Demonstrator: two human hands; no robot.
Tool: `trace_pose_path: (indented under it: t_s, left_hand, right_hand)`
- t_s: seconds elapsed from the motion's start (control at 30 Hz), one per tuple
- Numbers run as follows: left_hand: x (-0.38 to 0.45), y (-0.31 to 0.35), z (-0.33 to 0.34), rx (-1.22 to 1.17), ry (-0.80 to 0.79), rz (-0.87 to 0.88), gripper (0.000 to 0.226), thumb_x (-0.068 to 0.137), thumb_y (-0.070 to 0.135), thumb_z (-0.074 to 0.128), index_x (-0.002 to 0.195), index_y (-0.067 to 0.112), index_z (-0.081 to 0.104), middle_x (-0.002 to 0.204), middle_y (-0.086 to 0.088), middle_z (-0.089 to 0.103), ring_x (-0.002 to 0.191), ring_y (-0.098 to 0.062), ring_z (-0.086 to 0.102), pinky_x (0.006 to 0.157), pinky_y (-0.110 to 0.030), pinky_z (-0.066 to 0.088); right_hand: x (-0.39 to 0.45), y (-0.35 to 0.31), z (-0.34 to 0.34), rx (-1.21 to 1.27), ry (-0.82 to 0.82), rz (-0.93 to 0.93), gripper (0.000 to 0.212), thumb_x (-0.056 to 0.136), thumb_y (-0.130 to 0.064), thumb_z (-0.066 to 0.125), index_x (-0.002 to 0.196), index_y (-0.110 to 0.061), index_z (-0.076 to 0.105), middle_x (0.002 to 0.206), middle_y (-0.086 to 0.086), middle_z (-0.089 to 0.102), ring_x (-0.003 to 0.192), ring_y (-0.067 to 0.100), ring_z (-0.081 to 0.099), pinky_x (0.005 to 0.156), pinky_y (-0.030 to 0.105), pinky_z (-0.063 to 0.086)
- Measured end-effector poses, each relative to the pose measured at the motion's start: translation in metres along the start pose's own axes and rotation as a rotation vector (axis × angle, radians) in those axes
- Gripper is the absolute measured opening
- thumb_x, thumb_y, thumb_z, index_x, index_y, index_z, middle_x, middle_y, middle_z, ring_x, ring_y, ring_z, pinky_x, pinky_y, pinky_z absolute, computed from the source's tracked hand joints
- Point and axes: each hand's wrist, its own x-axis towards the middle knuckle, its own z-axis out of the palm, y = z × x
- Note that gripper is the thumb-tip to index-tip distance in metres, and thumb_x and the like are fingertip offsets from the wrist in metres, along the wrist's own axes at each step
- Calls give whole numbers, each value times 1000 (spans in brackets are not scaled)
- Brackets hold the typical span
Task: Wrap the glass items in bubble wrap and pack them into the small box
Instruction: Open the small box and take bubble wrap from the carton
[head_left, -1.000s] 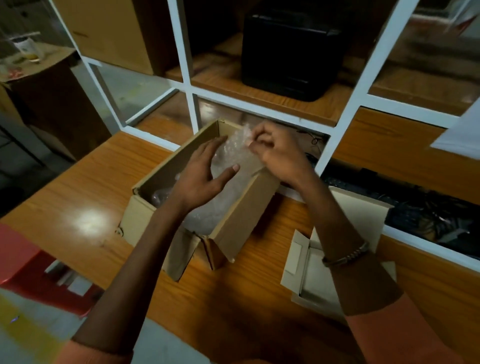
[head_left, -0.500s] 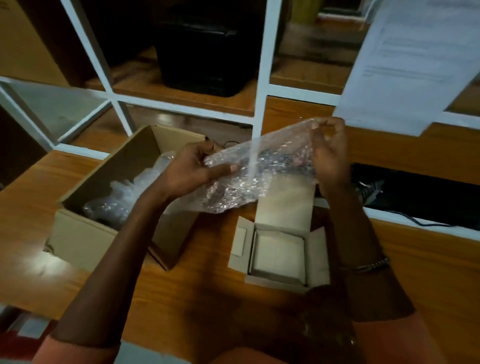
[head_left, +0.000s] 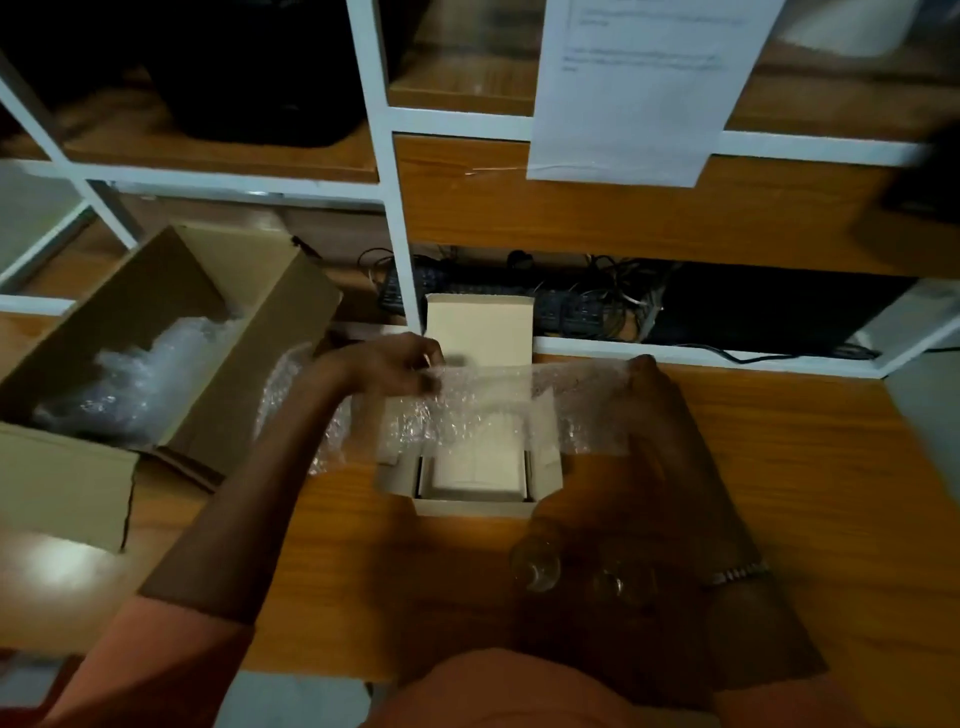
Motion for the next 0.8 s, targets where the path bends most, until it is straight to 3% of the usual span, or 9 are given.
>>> trace_pose_path:
  t_s: [0.07, 0.17, 0.27, 0.4, 0.5, 0.6, 0.67, 0.73, 0.8]
  left_hand:
    - [15, -5, 14, 17, -26, -17, 28, 81, 46, 75, 101, 32, 61, 109, -5, 70, 107, -31, 70, 97, -54, 58]
    - [30, -9, 28, 44, -59, 4, 27, 93, 22, 74, 104, 33, 52, 106, -3, 64, 101, -32, 65, 92, -54, 58]
    - [38, -14, 36, -30, -103, -40, 65, 89, 5, 80, 138, 26, 42, 120, -3, 58, 108, -30, 67, 92, -51, 62]
    - [41, -18, 34, -141, -51, -43, 98, 84, 10, 89, 153, 28, 22, 124, -1, 53, 108, -16, 61, 90, -34, 59]
    - [39, -22, 28, -143, 30, -76, 81, 89, 37, 86, 145, 33, 28, 109, -7, 64, 95, -19, 64, 81, -33, 54]
    - [42, -31, 24, 10, 192, -24, 54, 97, 35, 76, 142, 17, 53, 99, -8, 69, 90, -25, 68, 73, -31, 50]
    - [45, -36, 23, 67, 224, -5, 44, 98, 32, 76, 136, 16, 61, 101, -9, 71, 93, -28, 70, 70, -28, 48]
    - [50, -40, 24, 154, 212, -6, 48, 96, 32, 79, 137, 16, 60, 108, -10, 74, 100, -29, 71, 77, -29, 45]
    - [54, -44, 32, 259, 266, 6, 54, 93, 30, 81, 141, 18, 59, 113, -8, 77, 103, -29, 72, 83, -32, 48]
  right_hand:
    - [-4, -5, 10, -176, -3, -2, 77, 97, -33, 71, 160, -18, 30, 159, 19, 39, 146, 43, 39, 112, 60, 44]
    - [-14, -25, 19, -226, -2, -138, 88, 99, -40, 69, 168, -26, 16, 176, 12, 6, 162, 38, 3, 128, 59, 16]
    - [-9, -39, 31, -283, -65, -405, 92, 93, -49, 74, 166, -33, 21, 176, 7, 12, 164, 32, 2, 128, 55, 11]
    - [-6, -48, 53, -317, -275, -460, 102, 93, -48, 76, 169, -37, 9, 177, 4, 11, 164, 31, -3, 124, 62, 14]
    - [-6, -41, 64, -460, -426, -411, 105, 94, -38, 78, 169, -41, 5, 178, 7, 0, 163, 33, -9, 126, 62, 10]
    - [-10, -36, 65, -539, -481, -401, 102, 96, -39, 75, 168, -44, 3, 178, 6, -10, 163, 32, -18, 128, 59, -1]
    - [-9, -38, 64, -494, -454, -405, 101, 97, -41, 73, 168, -44, 2, 178, 5, -10, 162, 34, -20, 129, 61, -2]
    - [-9, -42, 63, -468, -367, -428, 103, 95, -43, 74, 168, -44, 2, 178, 5, -13, 162, 34, -20, 128, 64, 1]
    - [-6, -40, 69, -425, -209, -429, 102, 93, -51, 74, 168, -44, 5, 178, 5, -6, 164, 33, -7, 126, 65, 11]
